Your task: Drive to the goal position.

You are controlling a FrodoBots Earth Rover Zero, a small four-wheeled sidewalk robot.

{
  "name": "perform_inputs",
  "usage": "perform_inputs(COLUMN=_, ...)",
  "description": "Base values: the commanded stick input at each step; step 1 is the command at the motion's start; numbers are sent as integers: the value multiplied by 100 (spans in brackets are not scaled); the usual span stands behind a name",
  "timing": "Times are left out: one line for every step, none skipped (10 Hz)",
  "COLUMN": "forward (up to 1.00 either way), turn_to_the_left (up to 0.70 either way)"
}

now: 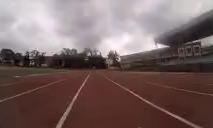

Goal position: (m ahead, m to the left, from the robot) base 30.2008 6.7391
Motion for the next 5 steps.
perform_inputs(forward=70, turn_to_the_left=0)
perform_inputs(forward=70, turn_to_the_left=0)
perform_inputs(forward=70, turn_to_the_left=0)
perform_inputs(forward=70, turn_to_the_left=0)
perform_inputs(forward=70, turn_to_the_left=0)
